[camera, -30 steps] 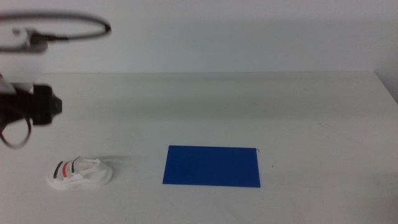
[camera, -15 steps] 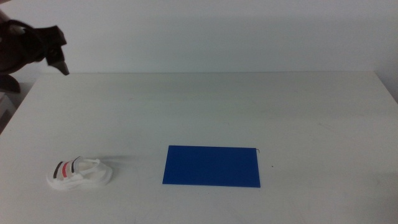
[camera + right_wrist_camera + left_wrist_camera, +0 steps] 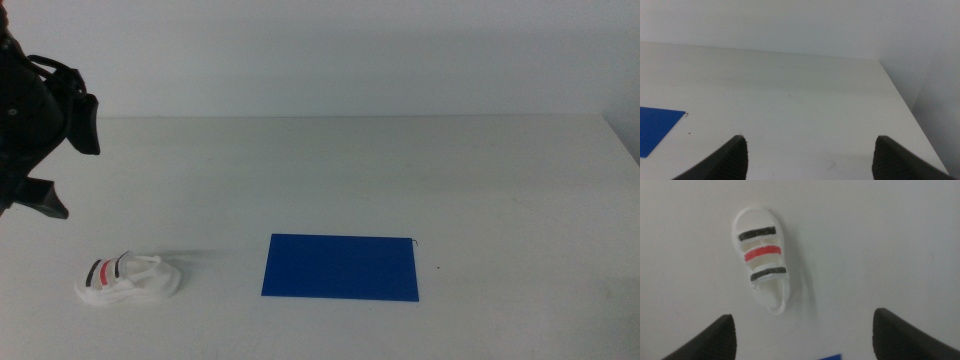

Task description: Use one arm to grab the shoe from the table and place it on the mat.

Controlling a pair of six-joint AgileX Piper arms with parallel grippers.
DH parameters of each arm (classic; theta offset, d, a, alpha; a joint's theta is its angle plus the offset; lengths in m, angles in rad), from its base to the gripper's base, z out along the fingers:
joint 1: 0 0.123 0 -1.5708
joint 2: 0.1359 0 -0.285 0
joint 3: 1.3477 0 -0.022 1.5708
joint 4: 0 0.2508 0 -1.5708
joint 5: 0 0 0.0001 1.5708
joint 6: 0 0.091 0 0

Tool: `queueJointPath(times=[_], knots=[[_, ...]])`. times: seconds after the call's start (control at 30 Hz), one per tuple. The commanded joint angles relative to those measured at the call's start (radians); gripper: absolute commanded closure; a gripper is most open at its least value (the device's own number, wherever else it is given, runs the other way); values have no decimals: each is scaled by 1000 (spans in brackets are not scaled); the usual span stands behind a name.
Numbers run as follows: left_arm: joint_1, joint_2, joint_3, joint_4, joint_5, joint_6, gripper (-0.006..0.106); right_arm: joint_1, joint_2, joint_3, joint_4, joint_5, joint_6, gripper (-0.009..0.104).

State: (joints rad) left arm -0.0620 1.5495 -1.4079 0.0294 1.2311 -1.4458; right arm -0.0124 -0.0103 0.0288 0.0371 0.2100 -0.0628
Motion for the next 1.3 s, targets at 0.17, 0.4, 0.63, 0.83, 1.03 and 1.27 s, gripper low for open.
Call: queueJointPath(times=[0.17,0.4,0.63,0.83,1.03,1.27], knots=[[-4,7,-33,10,61,-104,7,-1,-26,5,-9,-76,-8,31],[-4,84,-33,32,69,-100,7,-1,-26,5,-9,-76,-8,31],[-4,173,-33,33,78,-100,7,-1,-26,5,-9,-76,-8,31],[-4,242,-33,-18,79,-101,7,-1,-26,5,-9,-76,-8,31],[-4,283,-31,-53,80,-103,7,-1,-26,5,-9,-76,-8,31],[-4,288,-31,-85,80,-101,7,-1,-26,5,-9,-76,-8,31]])
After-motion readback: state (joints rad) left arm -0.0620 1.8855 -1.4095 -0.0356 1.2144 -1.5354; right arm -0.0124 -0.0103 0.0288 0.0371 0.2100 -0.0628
